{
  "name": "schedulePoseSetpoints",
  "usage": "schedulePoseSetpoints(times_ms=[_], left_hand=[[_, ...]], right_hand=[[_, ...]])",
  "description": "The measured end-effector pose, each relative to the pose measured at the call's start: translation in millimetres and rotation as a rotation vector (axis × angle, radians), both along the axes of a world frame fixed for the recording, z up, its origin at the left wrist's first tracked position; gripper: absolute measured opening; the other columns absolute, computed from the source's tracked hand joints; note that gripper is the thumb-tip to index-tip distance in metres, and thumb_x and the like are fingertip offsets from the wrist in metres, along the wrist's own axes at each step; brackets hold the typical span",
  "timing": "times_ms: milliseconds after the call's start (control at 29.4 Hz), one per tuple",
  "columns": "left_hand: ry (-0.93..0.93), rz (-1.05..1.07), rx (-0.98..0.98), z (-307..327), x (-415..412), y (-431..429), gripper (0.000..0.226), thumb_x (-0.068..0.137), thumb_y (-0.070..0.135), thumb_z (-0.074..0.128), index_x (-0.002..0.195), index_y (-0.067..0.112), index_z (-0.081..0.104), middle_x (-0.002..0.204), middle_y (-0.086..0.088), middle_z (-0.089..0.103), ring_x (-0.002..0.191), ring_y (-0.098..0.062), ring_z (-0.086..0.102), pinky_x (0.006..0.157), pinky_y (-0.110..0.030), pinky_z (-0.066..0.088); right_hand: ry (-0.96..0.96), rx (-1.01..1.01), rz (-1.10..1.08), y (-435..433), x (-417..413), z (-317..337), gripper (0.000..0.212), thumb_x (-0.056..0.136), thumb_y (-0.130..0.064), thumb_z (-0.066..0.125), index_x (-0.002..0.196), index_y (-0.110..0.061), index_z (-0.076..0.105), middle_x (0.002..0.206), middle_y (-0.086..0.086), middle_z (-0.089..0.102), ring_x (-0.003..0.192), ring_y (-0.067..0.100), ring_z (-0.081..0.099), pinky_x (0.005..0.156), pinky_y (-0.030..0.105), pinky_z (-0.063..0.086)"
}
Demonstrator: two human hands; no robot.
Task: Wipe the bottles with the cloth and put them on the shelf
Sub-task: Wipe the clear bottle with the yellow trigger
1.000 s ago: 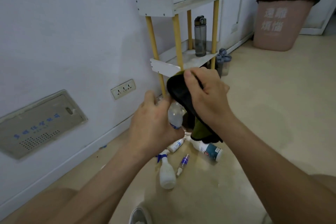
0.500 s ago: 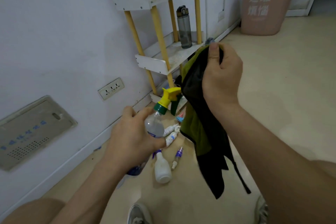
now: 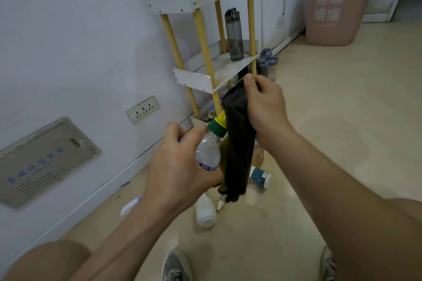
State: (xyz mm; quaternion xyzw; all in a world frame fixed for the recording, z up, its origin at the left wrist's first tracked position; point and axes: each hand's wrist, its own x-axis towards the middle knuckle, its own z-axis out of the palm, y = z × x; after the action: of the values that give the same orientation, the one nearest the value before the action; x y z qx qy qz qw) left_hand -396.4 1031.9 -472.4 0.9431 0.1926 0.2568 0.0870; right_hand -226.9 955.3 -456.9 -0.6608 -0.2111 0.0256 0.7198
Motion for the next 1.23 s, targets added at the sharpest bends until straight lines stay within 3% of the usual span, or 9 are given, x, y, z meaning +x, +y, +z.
schedulePoseSetpoints(times_ms=[170, 272, 408, 579, 681, 851, 1021, 1089, 1225], left_hand=[[0.069, -0.005, 0.046, 2.0, -11.5, 10.6, 0.078, 0.058, 0.049, 0.083, 0.128, 0.032, 0.053, 0.1, 0.004, 0.038, 0.078, -0.014, 0.049, 0.062, -0.022, 0.042], [0.126, 0.074, -0.074, 6.8, -9.2, 16.0, 0.077, 0.061, 0.05, 0.078, 0.131, 0.039, 0.05, 0.102, 0.006, 0.037, 0.081, -0.011, 0.047, 0.068, -0.022, 0.037], [0.16, 0.156, -0.371, 3.4, -2.4, 25.7, 0.077, 0.061, 0.045, 0.082, 0.131, 0.04, 0.05, 0.105, 0.009, 0.044, 0.094, -0.01, 0.05, 0.075, -0.024, 0.039], [0.185, 0.135, -0.369, -5.2, 8.3, 23.0, 0.075, 0.06, 0.047, 0.081, 0.128, 0.043, 0.049, 0.102, 0.01, 0.044, 0.093, -0.011, 0.052, 0.076, -0.026, 0.042], [0.247, 0.182, -0.352, -6.4, 14.7, 26.1, 0.076, 0.064, 0.043, 0.082, 0.133, 0.039, 0.048, 0.1, 0.006, 0.037, 0.087, -0.013, 0.044, 0.075, -0.025, 0.035], [0.001, 0.106, -0.684, -0.9, 25.7, 27.3, 0.048, 0.063, 0.019, 0.086, 0.102, 0.03, 0.06, 0.082, 0.015, 0.066, 0.07, 0.005, 0.062, 0.062, -0.01, 0.045], [-0.128, -0.04, -0.899, 5.5, 34.6, 6.5, 0.039, 0.071, 0.009, 0.081, 0.094, 0.033, 0.061, 0.082, 0.012, 0.073, 0.075, -0.005, 0.071, 0.066, -0.024, 0.058], [-0.151, -0.056, -0.919, 2.0, 35.7, 3.6, 0.041, 0.072, 0.006, 0.08, 0.088, 0.037, 0.058, 0.078, 0.016, 0.073, 0.073, -0.004, 0.071, 0.065, -0.024, 0.058], [-0.19, -0.008, -1.012, -2.6, 34.2, 2.5, 0.038, 0.069, 0.011, 0.083, 0.097, 0.03, 0.064, 0.082, 0.007, 0.074, 0.07, -0.011, 0.072, 0.061, -0.026, 0.058]], right_hand=[[0.122, 0.0, -0.004, 2.3, 10.0, -9.5, 0.039, 0.104, -0.03, 0.045, 0.084, 0.0, 0.061, 0.079, 0.011, 0.058, 0.076, 0.015, 0.054, 0.072, 0.033, 0.042], [-0.218, -0.027, -0.188, -5.8, -8.2, 2.7, 0.036, 0.105, -0.024, 0.044, 0.069, -0.023, 0.048, 0.064, -0.011, 0.046, 0.059, -0.005, 0.046, 0.057, 0.013, 0.031], [-0.522, -0.04, -0.211, -2.4, -35.7, 12.8, 0.025, 0.104, -0.024, 0.043, 0.082, -0.016, 0.051, 0.06, -0.013, 0.039, 0.056, 0.0, 0.043, 0.052, 0.016, 0.029], [0.374, 0.151, 0.203, -0.8, -30.6, 29.5, 0.038, 0.103, -0.034, 0.049, 0.089, -0.002, 0.064, 0.085, 0.017, 0.062, 0.087, 0.023, 0.063, 0.08, 0.039, 0.053], [0.572, 0.411, 0.284, -7.1, -22.4, 36.1, 0.029, 0.102, -0.032, 0.051, 0.088, -0.013, 0.067, 0.089, 0.01, 0.07, 0.087, 0.027, 0.069, 0.082, 0.044, 0.057], [0.283, 0.257, 0.184, 1.7, -34.8, 20.7, 0.022, 0.101, -0.023, 0.055, 0.088, -0.02, 0.074, 0.101, 0.011, 0.073, 0.104, 0.026, 0.067, 0.097, 0.051, 0.053], [0.025, 0.077, 0.144, 19.3, -54.6, -1.8, 0.041, 0.1, -0.019, 0.056, 0.141, -0.015, 0.052, 0.142, -0.004, 0.055, 0.132, 0.007, 0.048, 0.114, 0.037, 0.039], [-0.076, 0.024, 0.099, 20.7, -49.7, -5.6, 0.041, 0.1, -0.021, 0.055, 0.14, -0.015, 0.053, 0.14, -0.003, 0.057, 0.131, 0.007, 0.049, 0.113, 0.035, 0.04], [-0.104, 0.071, -0.059, 14.8, -40.2, -2.7, 0.029, 0.096, -0.013, 0.061, 0.124, -0.01, 0.067, 0.107, -0.013, 0.065, 0.098, -0.006, 0.059, 0.088, 0.006, 0.046]])
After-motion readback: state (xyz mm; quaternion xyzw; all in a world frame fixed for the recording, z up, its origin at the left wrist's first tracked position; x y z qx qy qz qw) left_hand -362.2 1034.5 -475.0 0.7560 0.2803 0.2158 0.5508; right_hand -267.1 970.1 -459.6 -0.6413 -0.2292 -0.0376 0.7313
